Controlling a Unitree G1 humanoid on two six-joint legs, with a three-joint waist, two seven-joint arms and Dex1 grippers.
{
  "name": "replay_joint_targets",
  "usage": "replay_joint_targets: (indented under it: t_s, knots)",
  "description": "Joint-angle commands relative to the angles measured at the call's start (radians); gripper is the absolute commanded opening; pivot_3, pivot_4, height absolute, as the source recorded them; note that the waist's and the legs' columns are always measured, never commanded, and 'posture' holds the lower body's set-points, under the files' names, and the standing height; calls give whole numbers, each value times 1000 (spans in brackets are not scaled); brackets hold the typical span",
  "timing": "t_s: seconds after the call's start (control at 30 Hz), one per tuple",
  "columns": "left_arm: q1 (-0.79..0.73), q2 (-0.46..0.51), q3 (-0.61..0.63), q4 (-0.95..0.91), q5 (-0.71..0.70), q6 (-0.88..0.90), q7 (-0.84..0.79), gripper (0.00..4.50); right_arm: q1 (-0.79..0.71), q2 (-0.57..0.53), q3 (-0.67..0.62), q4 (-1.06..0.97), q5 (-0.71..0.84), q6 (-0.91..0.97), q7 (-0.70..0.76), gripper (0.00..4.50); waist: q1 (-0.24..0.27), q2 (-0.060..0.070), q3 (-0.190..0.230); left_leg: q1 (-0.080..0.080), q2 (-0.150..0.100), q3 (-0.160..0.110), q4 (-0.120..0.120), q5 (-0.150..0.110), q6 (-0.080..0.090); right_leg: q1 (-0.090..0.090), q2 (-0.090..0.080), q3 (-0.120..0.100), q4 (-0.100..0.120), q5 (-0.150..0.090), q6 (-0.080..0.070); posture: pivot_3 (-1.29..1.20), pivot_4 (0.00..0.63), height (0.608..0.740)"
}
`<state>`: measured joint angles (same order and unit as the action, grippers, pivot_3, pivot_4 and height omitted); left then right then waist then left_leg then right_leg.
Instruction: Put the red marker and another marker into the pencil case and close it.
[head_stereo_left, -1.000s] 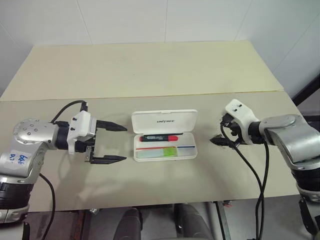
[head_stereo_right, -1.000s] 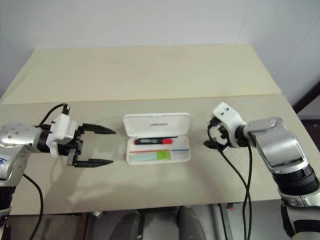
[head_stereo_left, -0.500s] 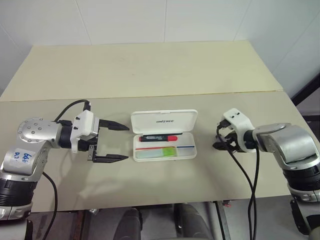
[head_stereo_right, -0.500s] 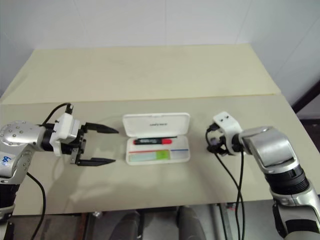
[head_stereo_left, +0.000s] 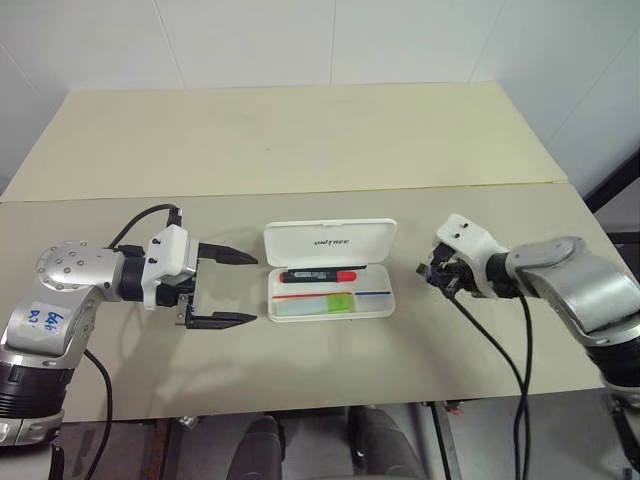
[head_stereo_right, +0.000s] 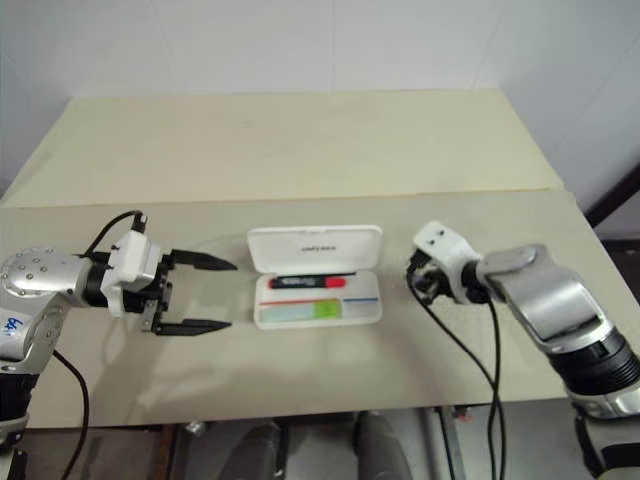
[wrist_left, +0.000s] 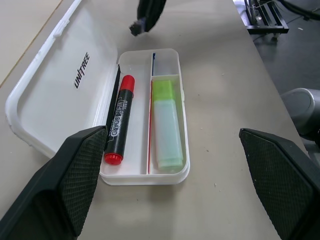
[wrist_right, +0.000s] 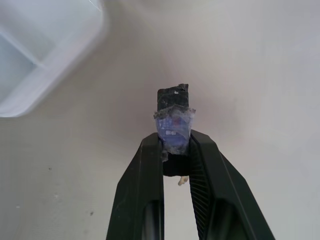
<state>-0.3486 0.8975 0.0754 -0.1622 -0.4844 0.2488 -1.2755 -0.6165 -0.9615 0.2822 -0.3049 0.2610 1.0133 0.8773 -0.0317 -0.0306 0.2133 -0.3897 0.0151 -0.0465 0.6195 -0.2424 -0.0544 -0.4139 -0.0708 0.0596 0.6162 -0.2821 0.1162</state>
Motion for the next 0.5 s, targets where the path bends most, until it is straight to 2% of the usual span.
replay_joint_targets:
  t_s: [0.03, 0.23, 0.5]
  knots:
    - [-5, 12, 33, -21, -3, -15, 2, 4500, -8, -45, 13, 16, -28, -256, 150, 357, -3, 0, 0, 0, 0, 0, 0, 0, 0, 0, 0, 0, 0, 1, 3, 0, 150, 740]
    - [11, 18, 43, -31, -2, -15, 5, 4500, -64, -21, 54, 62, -54, -441, 312, 357, -4, 1, 0, 0, 1, 0, 0, -1, 0, 0, 1, 0, 0, 3, 7, 0, 150, 740]
    - [30, 21, 53, -59, -7, -2, 22, 4500, -159, 69, 163, 61, -111, -435, 416, 357, -3, 1, 0, 0, 1, 0, 0, -1, 0, 0, 1, 0, 1, 3, 6, 0, 150, 740]
